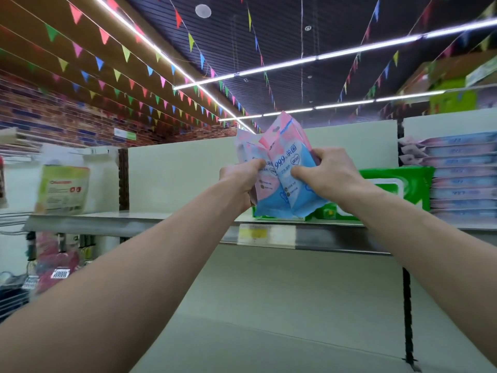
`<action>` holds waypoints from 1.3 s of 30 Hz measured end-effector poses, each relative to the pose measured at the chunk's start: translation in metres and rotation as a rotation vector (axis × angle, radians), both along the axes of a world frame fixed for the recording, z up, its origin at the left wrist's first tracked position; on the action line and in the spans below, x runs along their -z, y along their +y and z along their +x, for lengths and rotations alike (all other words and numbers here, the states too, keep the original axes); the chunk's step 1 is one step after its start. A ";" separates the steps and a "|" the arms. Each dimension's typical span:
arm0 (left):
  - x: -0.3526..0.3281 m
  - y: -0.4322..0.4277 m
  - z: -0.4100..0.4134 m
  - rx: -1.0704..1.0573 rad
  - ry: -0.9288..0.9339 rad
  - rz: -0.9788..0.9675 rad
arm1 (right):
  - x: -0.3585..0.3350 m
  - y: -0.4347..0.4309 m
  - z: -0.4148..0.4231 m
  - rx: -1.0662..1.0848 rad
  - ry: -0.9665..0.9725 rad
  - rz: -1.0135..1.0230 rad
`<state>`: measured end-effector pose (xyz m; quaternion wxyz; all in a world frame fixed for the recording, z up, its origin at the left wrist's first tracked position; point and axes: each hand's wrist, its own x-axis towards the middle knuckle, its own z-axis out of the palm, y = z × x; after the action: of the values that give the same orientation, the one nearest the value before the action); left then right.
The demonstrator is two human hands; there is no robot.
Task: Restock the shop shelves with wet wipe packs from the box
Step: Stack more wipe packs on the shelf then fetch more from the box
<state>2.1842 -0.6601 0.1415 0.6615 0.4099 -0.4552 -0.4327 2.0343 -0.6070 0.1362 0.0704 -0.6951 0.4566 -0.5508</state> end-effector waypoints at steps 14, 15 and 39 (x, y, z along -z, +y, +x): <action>-0.001 -0.025 0.103 -0.147 -0.057 0.044 | -0.012 -0.051 0.105 -0.056 0.107 0.043; -0.002 -0.027 0.109 -0.157 -0.061 0.040 | -0.013 -0.056 0.110 -0.059 0.116 0.043; -0.016 -0.132 0.210 0.144 0.021 0.084 | -0.031 -0.147 0.181 0.196 0.460 0.585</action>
<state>2.3942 -0.7921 0.1574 0.6157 0.3991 -0.4576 -0.5022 2.2154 -0.7544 0.1668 0.1084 -0.7041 0.6628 -0.2308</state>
